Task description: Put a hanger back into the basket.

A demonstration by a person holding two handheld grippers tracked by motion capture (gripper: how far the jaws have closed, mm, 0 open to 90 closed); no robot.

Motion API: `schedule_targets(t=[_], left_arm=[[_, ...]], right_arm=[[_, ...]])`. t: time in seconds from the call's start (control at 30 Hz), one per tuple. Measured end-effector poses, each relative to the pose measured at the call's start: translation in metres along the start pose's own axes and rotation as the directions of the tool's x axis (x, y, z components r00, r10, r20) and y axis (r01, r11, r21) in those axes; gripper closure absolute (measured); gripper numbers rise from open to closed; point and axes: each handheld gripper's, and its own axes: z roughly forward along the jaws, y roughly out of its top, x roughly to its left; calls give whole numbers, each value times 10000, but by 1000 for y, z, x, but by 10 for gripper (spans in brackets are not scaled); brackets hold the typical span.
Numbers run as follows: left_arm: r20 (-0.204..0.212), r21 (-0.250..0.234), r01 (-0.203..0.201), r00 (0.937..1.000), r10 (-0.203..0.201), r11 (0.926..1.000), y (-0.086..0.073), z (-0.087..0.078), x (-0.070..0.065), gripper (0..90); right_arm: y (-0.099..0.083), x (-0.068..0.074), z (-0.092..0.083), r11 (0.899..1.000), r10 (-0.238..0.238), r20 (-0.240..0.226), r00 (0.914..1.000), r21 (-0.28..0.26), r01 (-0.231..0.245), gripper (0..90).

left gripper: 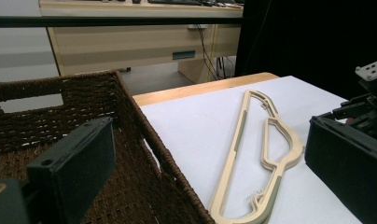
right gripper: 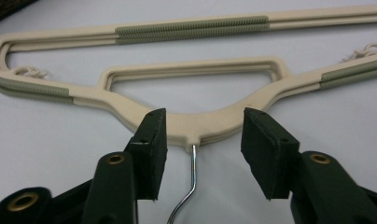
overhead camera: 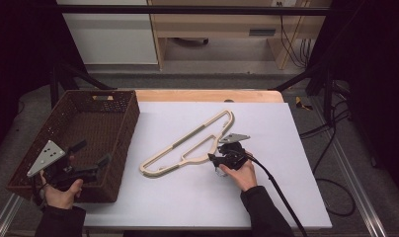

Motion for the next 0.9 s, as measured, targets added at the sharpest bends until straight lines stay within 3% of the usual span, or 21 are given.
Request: schedule_targets(t=[0.33,0.47,0.5,0.53,0.63,0.9], left_arm=[[86,83,-67,9999,67,9999,0,2,-1,19],[102,148,-81,9999,79,9999,-1,4,-2,20],[103,149,-84,9999,82,9999,-1,4,-2,21],[103,161,-87,9999,85,9998,-1,5,-2,21],[112,142,-112,9999,110,9998,-1,4,-3,21],[124,187,-110,9999,107,9998,-2,6,-3,23]], right_arm=[[-8,-4,7,9979,452,-84,9989,467,-448,660],[-10,-3,11,9979,304,-260,9992,578,-288,706],[-11,-5,12,9983,-3,-372,9993,583,25,716],[-11,-2,13,9973,327,-313,9990,669,-306,722],[-12,-4,14,9976,3,-355,9994,692,22,764],[-13,-4,17,9964,193,-458,9988,839,-154,840]])
